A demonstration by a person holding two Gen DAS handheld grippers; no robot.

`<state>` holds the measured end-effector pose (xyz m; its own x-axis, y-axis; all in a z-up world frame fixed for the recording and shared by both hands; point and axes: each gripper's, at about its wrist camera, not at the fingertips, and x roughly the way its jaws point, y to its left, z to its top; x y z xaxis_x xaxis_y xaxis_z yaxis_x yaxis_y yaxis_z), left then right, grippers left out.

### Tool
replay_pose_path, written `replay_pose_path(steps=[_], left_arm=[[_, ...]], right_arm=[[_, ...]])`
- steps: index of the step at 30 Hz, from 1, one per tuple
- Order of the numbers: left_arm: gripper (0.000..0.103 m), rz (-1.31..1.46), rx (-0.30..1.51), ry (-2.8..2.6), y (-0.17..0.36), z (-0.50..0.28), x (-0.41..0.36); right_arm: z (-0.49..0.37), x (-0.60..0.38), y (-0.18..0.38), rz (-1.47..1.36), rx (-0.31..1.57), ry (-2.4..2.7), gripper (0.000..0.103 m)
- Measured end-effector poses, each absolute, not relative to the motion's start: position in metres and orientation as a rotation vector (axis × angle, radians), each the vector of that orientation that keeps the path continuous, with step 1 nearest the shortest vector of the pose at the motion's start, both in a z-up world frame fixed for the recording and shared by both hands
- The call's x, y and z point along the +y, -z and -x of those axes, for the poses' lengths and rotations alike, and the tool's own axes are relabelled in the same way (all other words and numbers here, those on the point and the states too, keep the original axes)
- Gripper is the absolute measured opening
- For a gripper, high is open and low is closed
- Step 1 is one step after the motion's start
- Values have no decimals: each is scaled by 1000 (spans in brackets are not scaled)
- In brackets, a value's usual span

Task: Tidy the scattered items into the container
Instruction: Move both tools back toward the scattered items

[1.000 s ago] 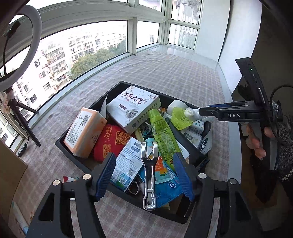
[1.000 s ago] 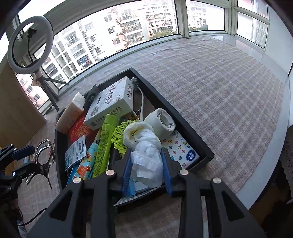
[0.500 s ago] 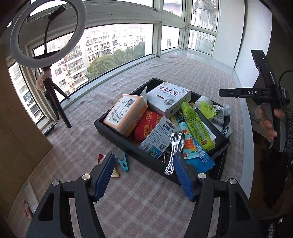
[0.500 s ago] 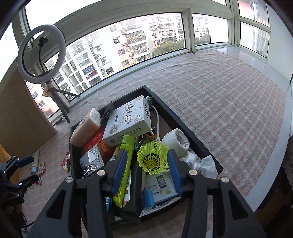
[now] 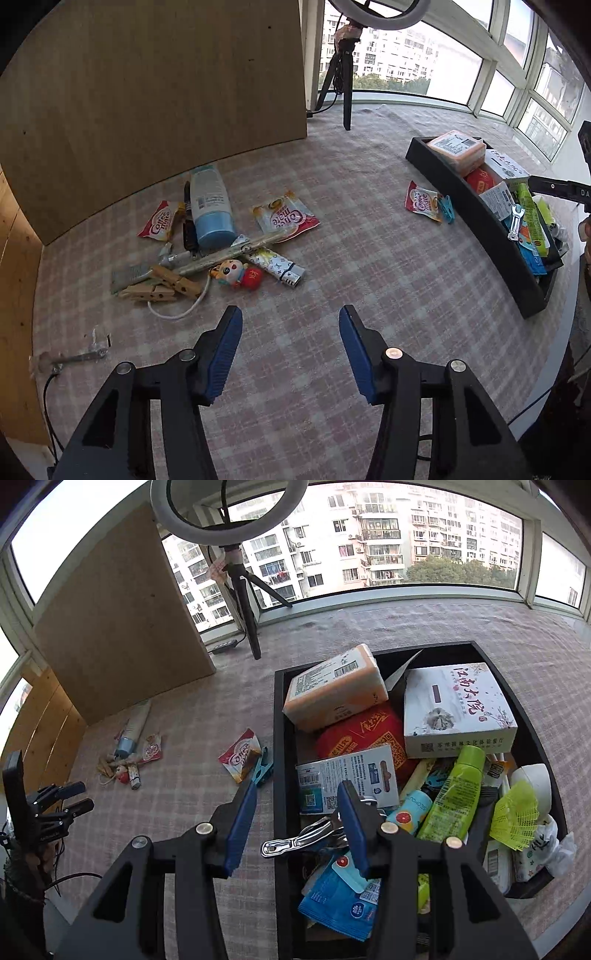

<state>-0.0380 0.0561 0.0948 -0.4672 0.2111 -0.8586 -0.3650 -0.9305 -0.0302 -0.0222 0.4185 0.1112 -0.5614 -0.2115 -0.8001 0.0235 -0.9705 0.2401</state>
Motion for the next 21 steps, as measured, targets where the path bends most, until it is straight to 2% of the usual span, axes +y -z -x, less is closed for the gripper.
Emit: replay_pose_path(steps=[7, 13, 21], left_arm=[[49, 1484, 37, -2469, -74, 51, 22], [39, 1549, -143, -2433, -54, 77, 23], [35, 1647, -217, -2423, -28, 113, 31]], right_arm=[[68, 322, -87, -1403, -117, 2438, 45], [105, 256, -64, -1412, 24, 2326, 45], [153, 205, -35, -1439, 79, 2213, 41]])
